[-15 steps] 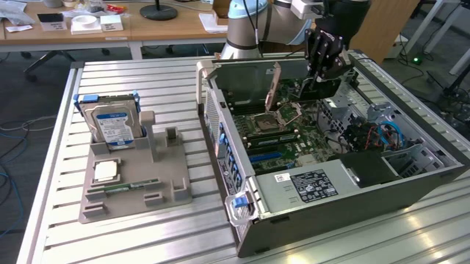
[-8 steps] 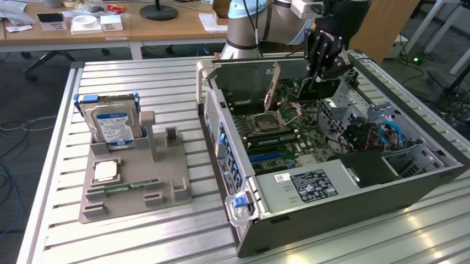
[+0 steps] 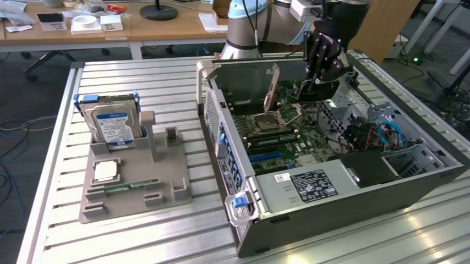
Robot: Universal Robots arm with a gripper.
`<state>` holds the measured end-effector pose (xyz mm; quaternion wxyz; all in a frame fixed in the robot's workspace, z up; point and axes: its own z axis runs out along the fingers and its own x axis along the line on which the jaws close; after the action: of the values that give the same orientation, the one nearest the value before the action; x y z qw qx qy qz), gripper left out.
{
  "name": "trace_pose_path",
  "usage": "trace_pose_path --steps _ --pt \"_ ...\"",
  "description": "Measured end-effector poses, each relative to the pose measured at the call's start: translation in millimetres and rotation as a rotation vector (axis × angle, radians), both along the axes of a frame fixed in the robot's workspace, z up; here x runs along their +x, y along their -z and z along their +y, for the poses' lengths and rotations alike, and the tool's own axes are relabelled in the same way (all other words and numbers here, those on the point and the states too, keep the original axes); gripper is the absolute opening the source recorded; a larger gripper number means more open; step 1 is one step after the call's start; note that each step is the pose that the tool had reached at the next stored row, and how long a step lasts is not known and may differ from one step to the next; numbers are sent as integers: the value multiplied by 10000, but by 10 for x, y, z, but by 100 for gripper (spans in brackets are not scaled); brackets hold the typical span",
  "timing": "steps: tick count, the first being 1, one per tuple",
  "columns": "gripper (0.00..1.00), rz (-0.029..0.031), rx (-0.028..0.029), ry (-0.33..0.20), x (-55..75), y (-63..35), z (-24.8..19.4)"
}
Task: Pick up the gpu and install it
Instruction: 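Insert the gpu into the slot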
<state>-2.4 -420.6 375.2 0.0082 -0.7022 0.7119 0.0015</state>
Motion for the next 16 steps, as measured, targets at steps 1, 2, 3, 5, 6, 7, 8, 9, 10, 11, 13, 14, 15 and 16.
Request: trace_pose_path --steps 1,2,3,5,6,7,8,9,10,11,13,14,15,16 --pt "26 0 0 1 -4 4 0" --pt "26 0 -1 0 -11 8 0" --pt "26 0 -1 -1 -18 12 0" --pt "26 1 -2 0 -33 16 0" --pt "26 1 -3 0 -38 17 0" --pt "26 0 -2 0 -43 19 0" --pt "26 -1 0 0 -49 22 0" --pt "26 -1 1 1 -55 26 0" --pt "26 -1 1 1 -59 32 -1" --pt "26 0 0 0 -60 37 -3" --pt "26 0 -1 -1 -63 44 -11" --pt "26 0 0 0 -63 48 -17" --pt "26 0 0 0 -63 50 -25" --pt "26 0 -1 0 -63 53 -32"
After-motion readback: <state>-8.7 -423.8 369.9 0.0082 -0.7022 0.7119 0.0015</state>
